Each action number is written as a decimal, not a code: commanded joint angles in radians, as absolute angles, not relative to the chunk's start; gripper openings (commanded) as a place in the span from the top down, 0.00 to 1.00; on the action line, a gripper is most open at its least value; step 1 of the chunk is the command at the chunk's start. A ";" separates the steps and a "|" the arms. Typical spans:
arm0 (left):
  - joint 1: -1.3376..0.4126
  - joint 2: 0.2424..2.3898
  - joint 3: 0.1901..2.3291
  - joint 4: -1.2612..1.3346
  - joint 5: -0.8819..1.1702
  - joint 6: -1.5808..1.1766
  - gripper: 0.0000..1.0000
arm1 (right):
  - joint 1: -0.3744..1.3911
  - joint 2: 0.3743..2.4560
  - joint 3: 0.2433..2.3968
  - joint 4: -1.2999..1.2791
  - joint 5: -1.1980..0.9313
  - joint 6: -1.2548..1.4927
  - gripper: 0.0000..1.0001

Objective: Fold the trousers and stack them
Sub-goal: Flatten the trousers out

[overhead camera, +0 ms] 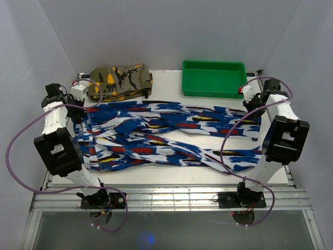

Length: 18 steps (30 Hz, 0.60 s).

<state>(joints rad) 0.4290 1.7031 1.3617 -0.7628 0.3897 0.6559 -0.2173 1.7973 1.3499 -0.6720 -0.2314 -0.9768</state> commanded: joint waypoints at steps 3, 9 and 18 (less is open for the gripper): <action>0.463 1.473 1.342 -0.632 0.446 0.744 1.00 | -0.360 1.706 1.447 -0.661 -0.252 -1.058 0.92; 0.535 1.396 1.148 -0.640 0.436 0.873 1.00 | -0.457 1.674 1.359 -0.637 -0.236 -1.175 0.92; 0.690 1.295 1.054 -0.706 0.645 1.007 1.00 | -0.495 1.588 1.244 -0.600 -0.278 -1.199 0.92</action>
<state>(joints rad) 0.6239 1.4204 1.0565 -0.6952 0.5911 0.8665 -0.4332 1.6745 1.2499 -0.6846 -0.3531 -1.1156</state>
